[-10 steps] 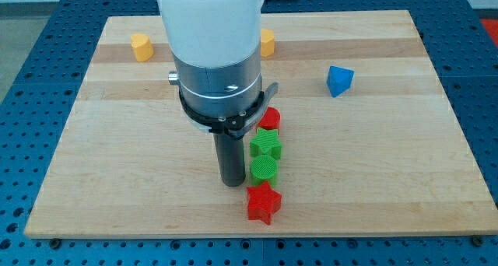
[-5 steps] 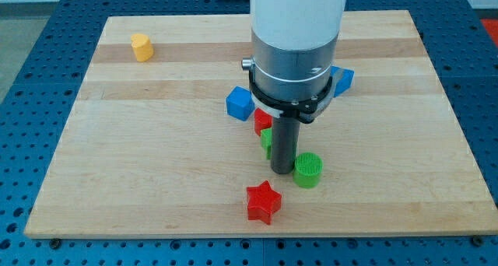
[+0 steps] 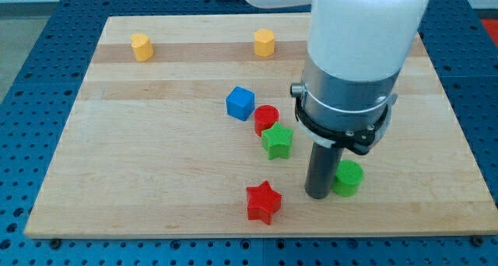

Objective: Push the green circle towards blue triangle

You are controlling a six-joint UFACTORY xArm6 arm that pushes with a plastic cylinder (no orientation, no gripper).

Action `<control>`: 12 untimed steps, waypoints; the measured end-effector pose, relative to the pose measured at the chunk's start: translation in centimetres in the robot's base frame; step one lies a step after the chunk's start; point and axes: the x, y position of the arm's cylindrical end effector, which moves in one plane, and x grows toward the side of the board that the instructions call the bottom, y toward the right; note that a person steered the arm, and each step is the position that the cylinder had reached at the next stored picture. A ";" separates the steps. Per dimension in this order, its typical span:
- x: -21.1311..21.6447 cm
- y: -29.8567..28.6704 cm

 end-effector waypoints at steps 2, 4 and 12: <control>0.0 3.9; -6.2 5.3; -0.7 10.0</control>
